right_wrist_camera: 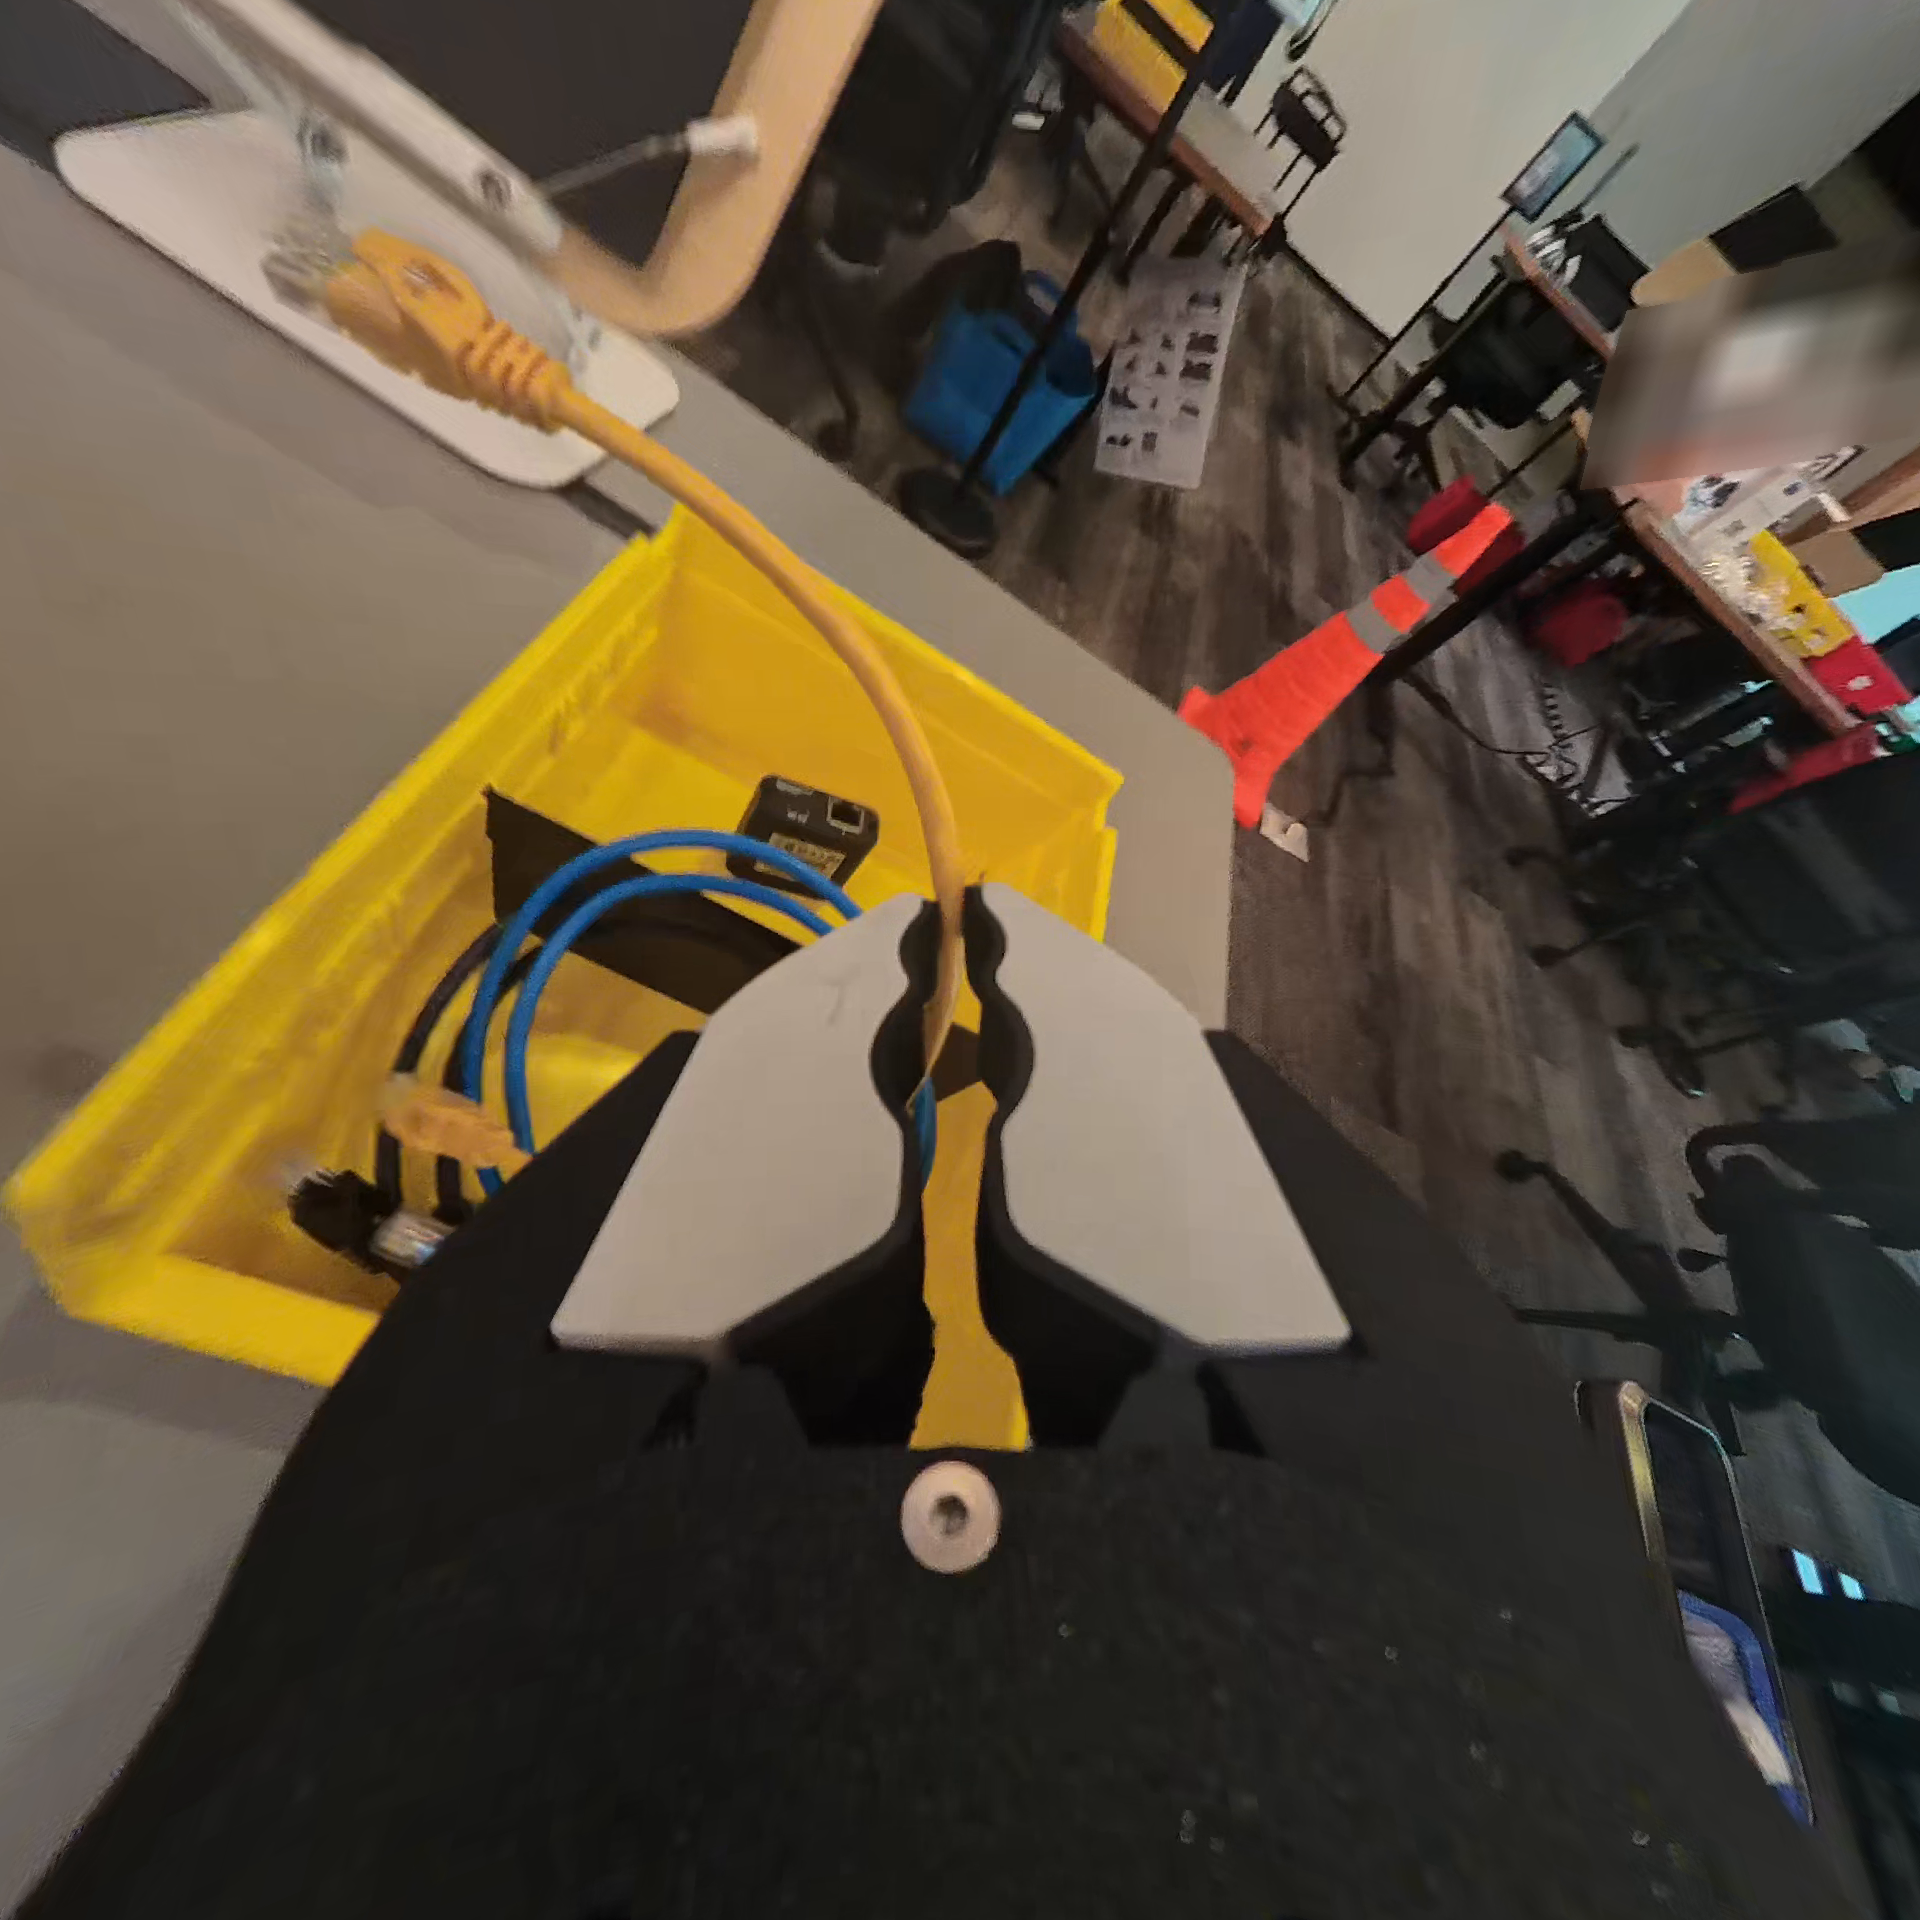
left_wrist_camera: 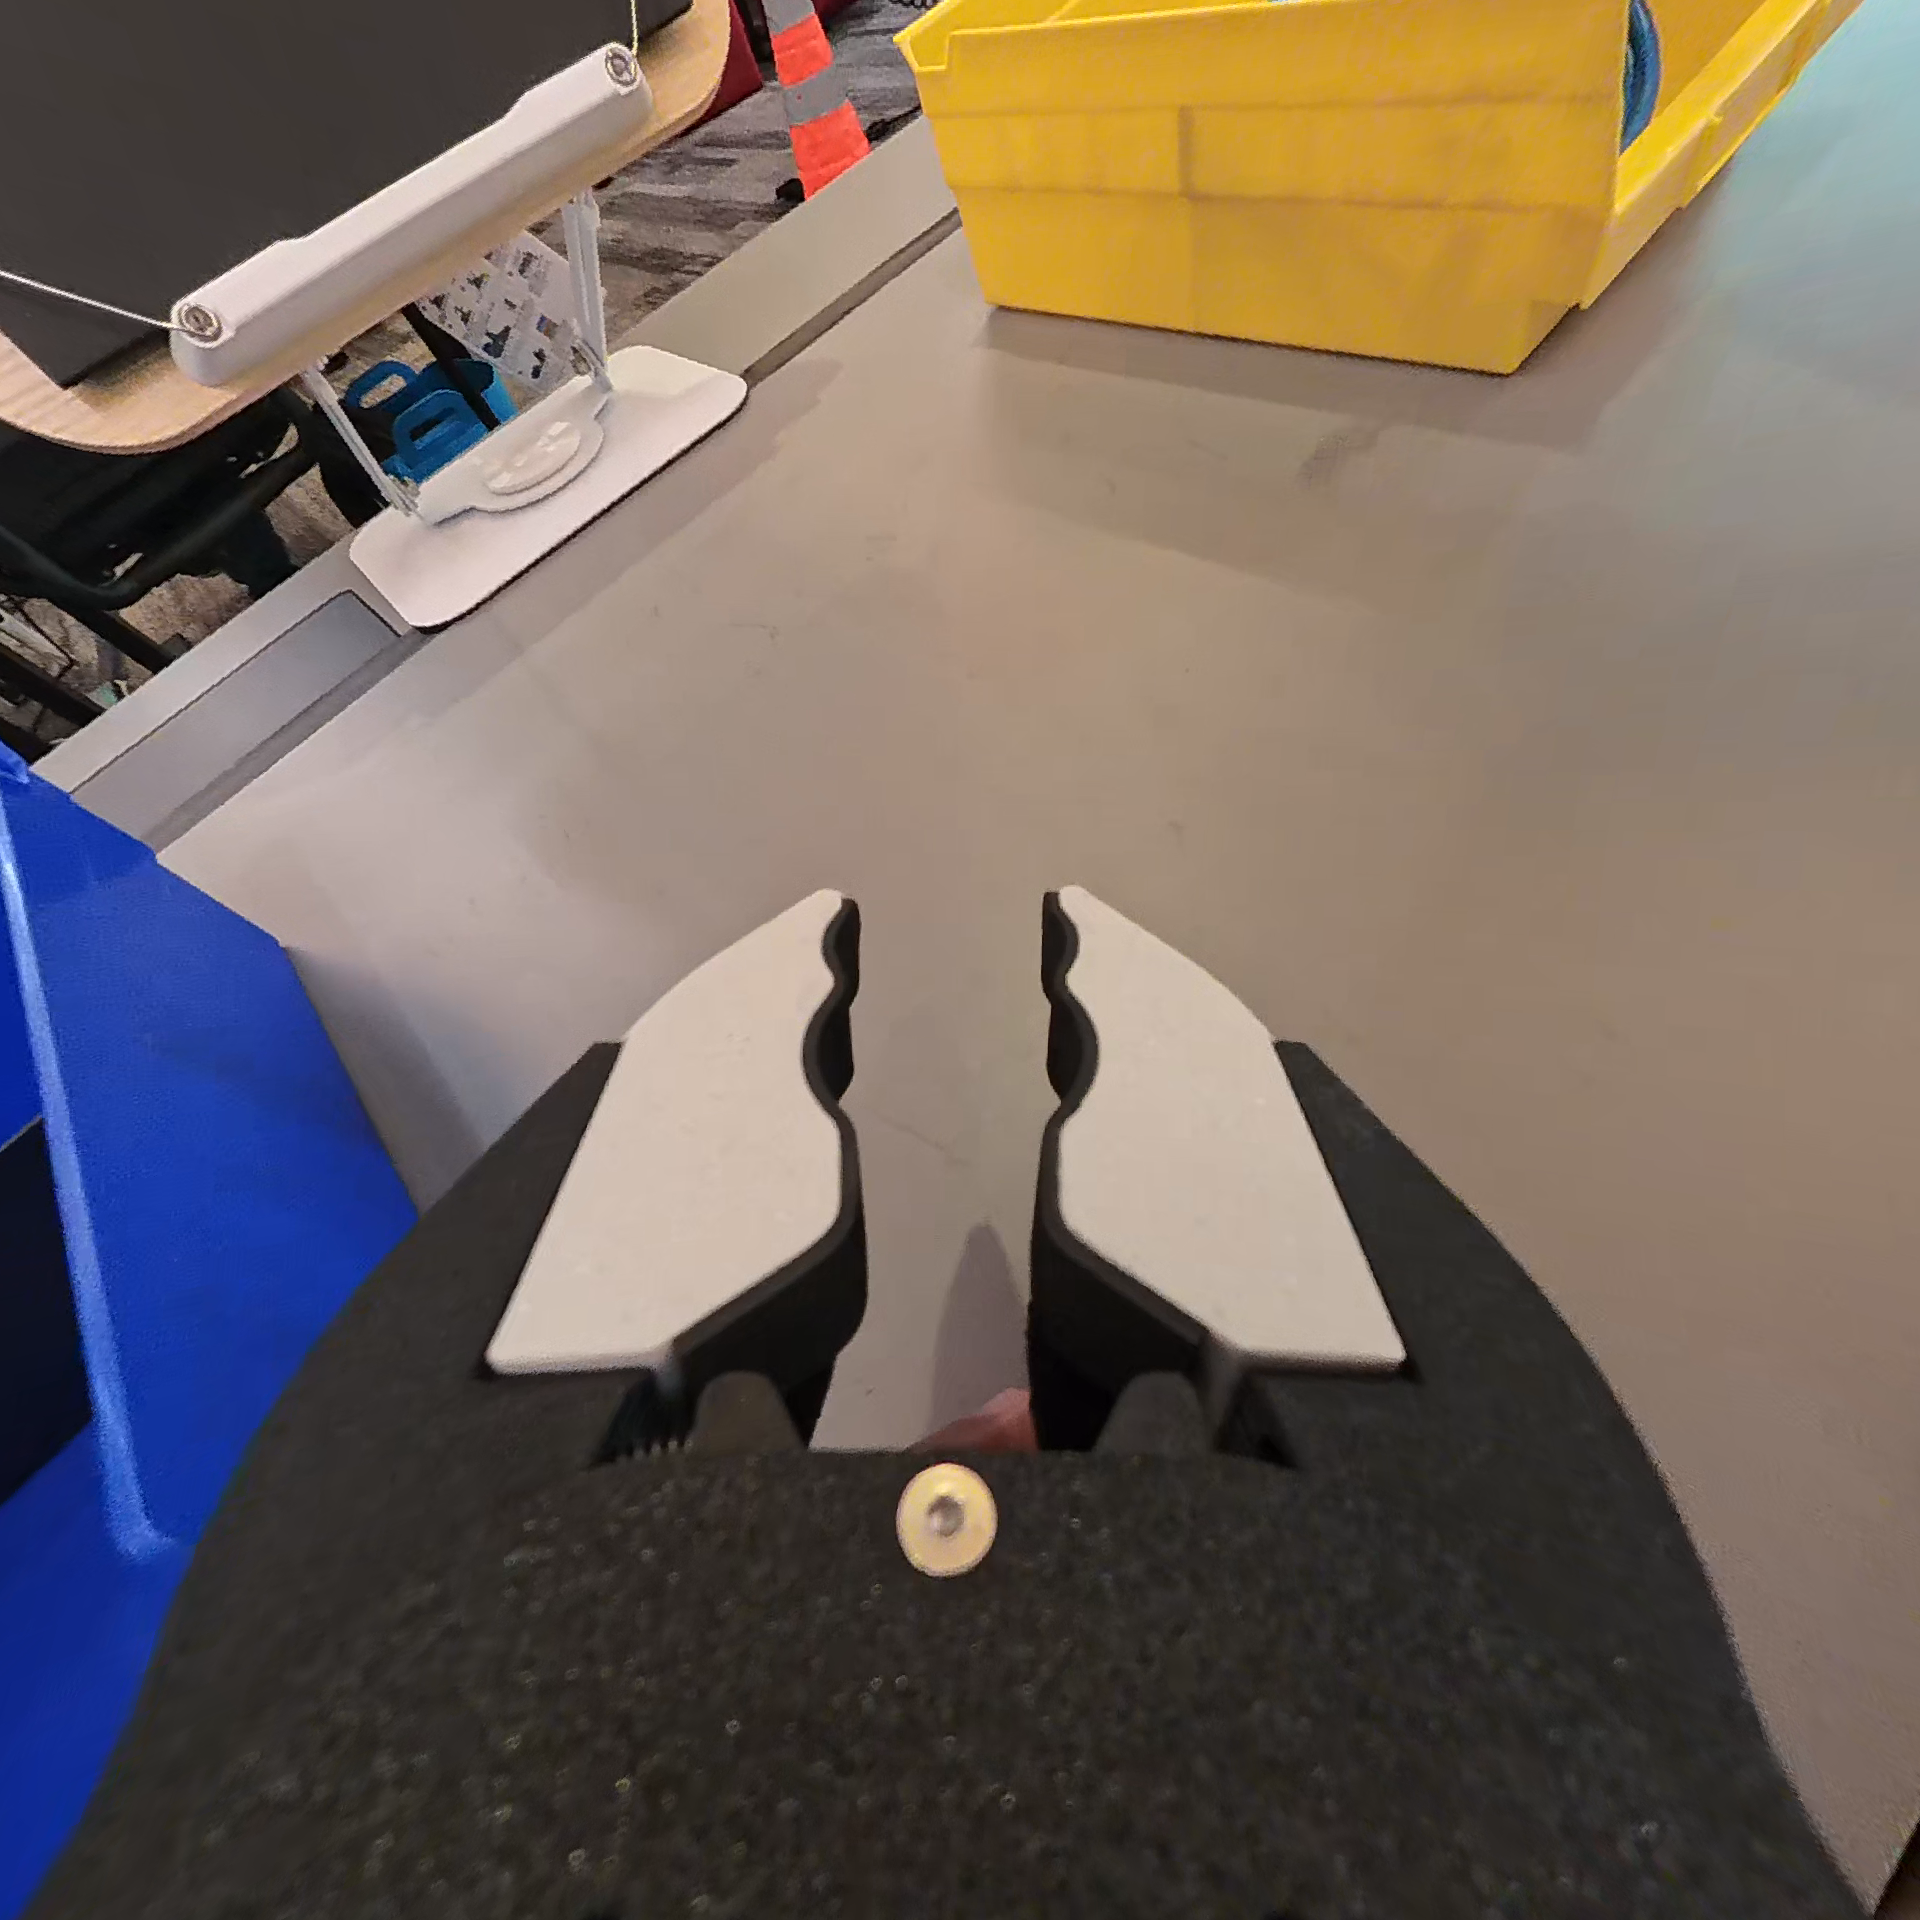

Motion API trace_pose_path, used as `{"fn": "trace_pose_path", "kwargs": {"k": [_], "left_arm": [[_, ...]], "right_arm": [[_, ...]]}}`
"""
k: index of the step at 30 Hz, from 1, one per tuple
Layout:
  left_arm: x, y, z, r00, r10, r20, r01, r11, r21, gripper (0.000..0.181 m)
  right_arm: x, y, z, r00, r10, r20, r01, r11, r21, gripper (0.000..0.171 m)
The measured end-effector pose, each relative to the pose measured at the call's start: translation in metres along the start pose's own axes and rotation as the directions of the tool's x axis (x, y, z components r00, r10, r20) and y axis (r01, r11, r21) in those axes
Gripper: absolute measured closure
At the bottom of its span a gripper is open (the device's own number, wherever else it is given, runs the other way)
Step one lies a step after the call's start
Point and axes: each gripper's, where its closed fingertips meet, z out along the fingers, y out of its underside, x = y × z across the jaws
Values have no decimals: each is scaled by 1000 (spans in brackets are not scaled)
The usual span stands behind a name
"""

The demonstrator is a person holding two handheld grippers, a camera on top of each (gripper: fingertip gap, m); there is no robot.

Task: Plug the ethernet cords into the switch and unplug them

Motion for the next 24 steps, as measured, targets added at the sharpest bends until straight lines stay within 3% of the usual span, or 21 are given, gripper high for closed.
{"fn": "trace_pose_path", "kwargs": {"k": [5, 8, 10, 14, 16, 24], "left_arm": [[0, 0, 1, 1000, 18, 7, -18, 1000, -4, 149], [1, 2, 4, 1000, 20, -1, -20, 1000, -11, 149], [2, 3, 5, 1000, 21, -4, -21, 1000, -13, 149], [3, 2, 4, 1000, 26, -2, -26, 1000, -13, 149], [1, 2, 3, 1000, 24, 7, -24, 1000, -12, 149], [-17, -12, -12, 996, -69, 64, 65, 995, 71, 148]], "right_arm": [[-30, 65, 31, 975, -186, 118, 202, 969, -139, 166], [-27, 96, 42, 915, -384, 125, 403, 883, -242, 166], [-30, 106, 51, 891, -428, 151, 454, 848, -274, 166], [-31, 131, 74, 894, -397, 209, 449, 802, -394, 166], [-22, 135, 79, 895, -410, 173, 443, 780, -442, 165], [-7, 97, 41, 967, -252, 32, 246, 898, -365, 147]]}}
